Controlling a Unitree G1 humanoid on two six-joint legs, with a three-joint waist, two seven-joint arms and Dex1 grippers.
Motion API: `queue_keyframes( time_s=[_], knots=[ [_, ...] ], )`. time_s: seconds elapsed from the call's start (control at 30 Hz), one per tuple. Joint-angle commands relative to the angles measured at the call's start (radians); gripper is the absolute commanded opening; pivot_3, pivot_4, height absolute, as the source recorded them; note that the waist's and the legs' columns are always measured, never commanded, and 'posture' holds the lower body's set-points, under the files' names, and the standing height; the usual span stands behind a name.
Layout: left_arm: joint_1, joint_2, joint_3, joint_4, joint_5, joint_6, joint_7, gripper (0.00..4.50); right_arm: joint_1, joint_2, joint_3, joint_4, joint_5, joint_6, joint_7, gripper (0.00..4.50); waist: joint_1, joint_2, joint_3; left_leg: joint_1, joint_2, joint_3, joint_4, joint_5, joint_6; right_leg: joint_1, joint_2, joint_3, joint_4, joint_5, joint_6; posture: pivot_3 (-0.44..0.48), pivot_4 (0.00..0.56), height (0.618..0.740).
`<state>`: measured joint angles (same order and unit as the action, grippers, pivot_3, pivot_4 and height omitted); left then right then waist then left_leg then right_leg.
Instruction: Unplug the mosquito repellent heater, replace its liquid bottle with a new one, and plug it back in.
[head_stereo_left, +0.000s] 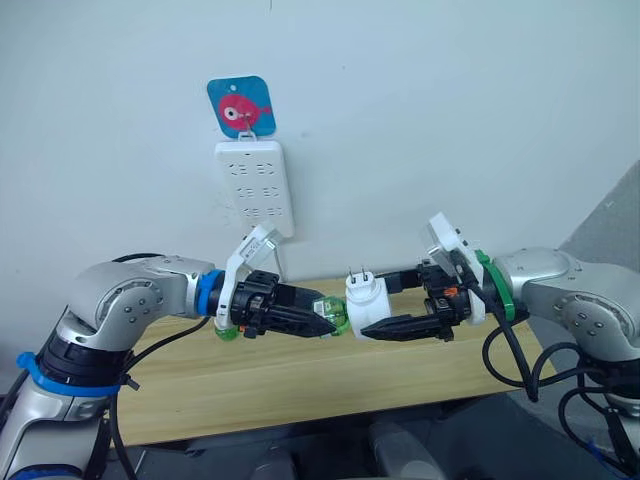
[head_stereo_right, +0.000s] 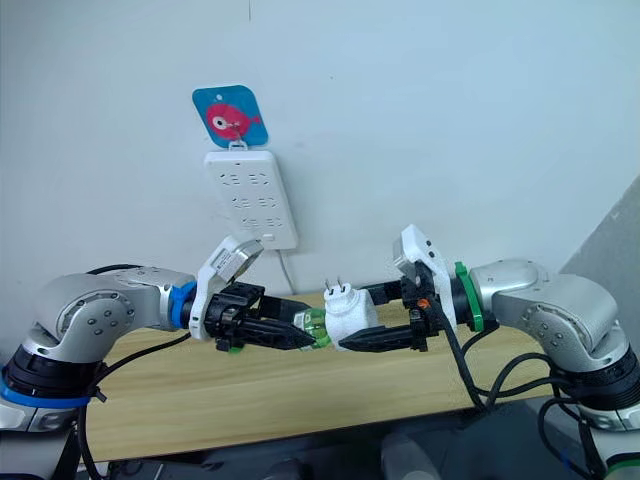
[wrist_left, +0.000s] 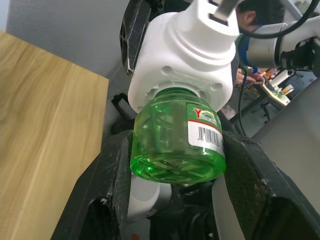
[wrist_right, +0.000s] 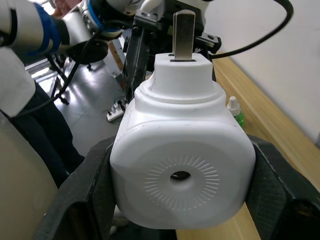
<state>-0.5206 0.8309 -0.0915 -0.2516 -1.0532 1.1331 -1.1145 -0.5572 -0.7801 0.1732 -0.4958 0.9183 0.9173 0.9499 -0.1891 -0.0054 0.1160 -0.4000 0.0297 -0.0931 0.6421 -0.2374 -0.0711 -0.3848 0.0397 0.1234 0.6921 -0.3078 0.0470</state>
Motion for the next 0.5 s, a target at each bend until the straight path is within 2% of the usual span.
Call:
queue_keyframes(
  time_s=[0.03,0.23,0.3,0.47,0.5],
  knots=[
    [-0.009,0.0,0.05,0.033,0.028,0.032,0.088,2.26,-0.003,0.006,-0.019,-0.047,-0.02,-0.039,0.017,3.0,0.0,0.0,0.0,0.0,0.0,0.0,0.0,0.0,0.0,0.0,0.0,0.0,0.0,0.0,0.0,-0.15,0.073,0.74],
    [-0.013,-0.057,0.084,0.018,0.046,-0.018,0.101,2.26,-0.001,0.037,-0.036,-0.037,-0.003,-0.012,0.002,3.0,0.002,0.0,0.0,0.0,0.0,0.0,0.0,0.0,0.0,0.0,0.0,0.0,0.0,0.0,0.0,-0.145,0.074,0.74],
    [-0.002,-0.048,0.069,0.002,0.078,-0.06,0.064,2.98,-0.001,0.046,-0.042,-0.034,0.001,-0.003,-0.003,3.0,0.002,0.0,0.0,0.0,0.0,0.0,0.0,0.0,0.0,0.0,0.0,0.0,0.0,0.0,0.0,-0.144,0.074,0.74],
    [0.039,-0.054,0.06,-0.015,0.168,-0.184,0.041,4.44,-0.003,0.067,-0.053,-0.022,0.007,0.022,-0.022,3.0,0.002,0.0,0.0,0.0,0.0,0.0,0.0,0.0,0.0,0.0,0.0,0.001,0.002,0.0,0.0,-0.141,0.071,0.74],
    [0.043,-0.06,0.066,-0.011,0.171,-0.194,0.041,4.5,-0.003,0.069,-0.054,-0.021,0.007,0.025,-0.024,3.0,0.003,0.0,0.0,0.0,0.0,0.001,0.0,0.0,0.0,0.0,0.0,0.001,0.002,0.0,0.0,-0.141,0.071,0.74]
  ],
)
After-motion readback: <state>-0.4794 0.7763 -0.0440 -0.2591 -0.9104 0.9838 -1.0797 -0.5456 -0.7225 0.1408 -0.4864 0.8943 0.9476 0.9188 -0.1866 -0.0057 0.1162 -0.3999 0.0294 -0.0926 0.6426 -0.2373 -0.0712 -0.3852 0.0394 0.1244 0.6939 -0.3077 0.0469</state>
